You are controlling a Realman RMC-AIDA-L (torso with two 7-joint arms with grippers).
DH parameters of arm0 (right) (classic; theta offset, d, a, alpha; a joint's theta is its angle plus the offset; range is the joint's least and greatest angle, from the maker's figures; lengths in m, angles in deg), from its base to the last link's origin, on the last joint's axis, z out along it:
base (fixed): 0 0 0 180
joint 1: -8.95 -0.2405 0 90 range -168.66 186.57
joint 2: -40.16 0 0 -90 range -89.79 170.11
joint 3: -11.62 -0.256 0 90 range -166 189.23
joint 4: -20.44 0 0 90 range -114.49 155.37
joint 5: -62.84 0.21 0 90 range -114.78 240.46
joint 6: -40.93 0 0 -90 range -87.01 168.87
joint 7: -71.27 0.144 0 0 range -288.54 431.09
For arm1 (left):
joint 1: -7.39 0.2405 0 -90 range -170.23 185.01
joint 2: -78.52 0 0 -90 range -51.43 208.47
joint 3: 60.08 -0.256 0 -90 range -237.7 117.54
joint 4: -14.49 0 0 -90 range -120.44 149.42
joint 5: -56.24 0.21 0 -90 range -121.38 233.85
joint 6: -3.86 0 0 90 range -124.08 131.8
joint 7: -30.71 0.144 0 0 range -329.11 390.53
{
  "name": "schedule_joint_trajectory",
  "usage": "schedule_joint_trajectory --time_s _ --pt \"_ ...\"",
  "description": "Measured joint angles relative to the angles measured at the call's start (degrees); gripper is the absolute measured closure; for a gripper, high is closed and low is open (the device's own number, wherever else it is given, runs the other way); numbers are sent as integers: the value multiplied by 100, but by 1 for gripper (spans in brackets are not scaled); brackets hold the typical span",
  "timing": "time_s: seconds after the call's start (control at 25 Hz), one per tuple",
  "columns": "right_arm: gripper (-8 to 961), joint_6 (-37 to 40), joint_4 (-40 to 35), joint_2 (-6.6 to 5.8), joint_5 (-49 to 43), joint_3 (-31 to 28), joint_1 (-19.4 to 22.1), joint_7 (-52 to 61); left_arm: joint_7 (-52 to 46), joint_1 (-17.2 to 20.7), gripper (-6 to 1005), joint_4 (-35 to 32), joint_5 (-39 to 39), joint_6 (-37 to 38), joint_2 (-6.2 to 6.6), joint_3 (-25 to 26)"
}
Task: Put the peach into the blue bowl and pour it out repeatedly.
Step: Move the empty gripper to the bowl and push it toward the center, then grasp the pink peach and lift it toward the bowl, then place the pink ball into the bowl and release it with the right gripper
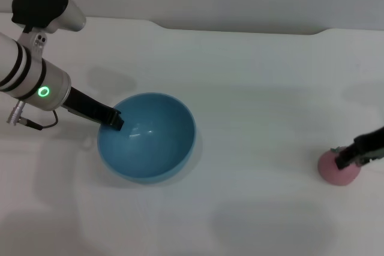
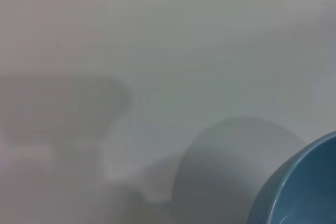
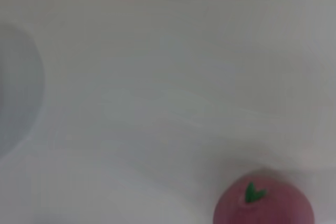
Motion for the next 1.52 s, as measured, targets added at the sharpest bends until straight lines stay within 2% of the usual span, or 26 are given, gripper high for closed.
schedule_joint_trajectory --time_s 0.32,0.64,0.88,1.08,1.16,1.2,1.32,1.4,1.52 --pt "491 -454 432 10 -149 646 -48 87 0 -38 1000 0 0 0 -7 -9" --pt "493 -847 441 25 -131 725 -5 169 0 -58 1001 0 0 1 -8 -71" --pt "495 -867 364 45 55 751 166 -320 0 -65 1001 0 -2 1 -8 -70" --pt "721 -818 -134 35 1001 619 555 -902 0 -79 1001 0 -10 12 -10 -92" --pt "773 -627 -482 45 1687 315 740 -1383 -1 -99 1001 0 -24 11 -14 -169" --pt "800 -627 -482 45 1687 315 740 -1383 -1 -103 1001 0 -27 11 -14 -181" --pt "878 -267 -724 39 2511 58 760 -1856 -18 -137 1001 1 -44 5 -25 -266" --pt "904 -120 -846 34 3100 53 761 -2110 -30 -171 1001 0 -51 -3 -38 -326" --pt "894 86 -911 32 4322 183 722 -2628 -58 -223 1001 0 -100 -66 -62 -444"
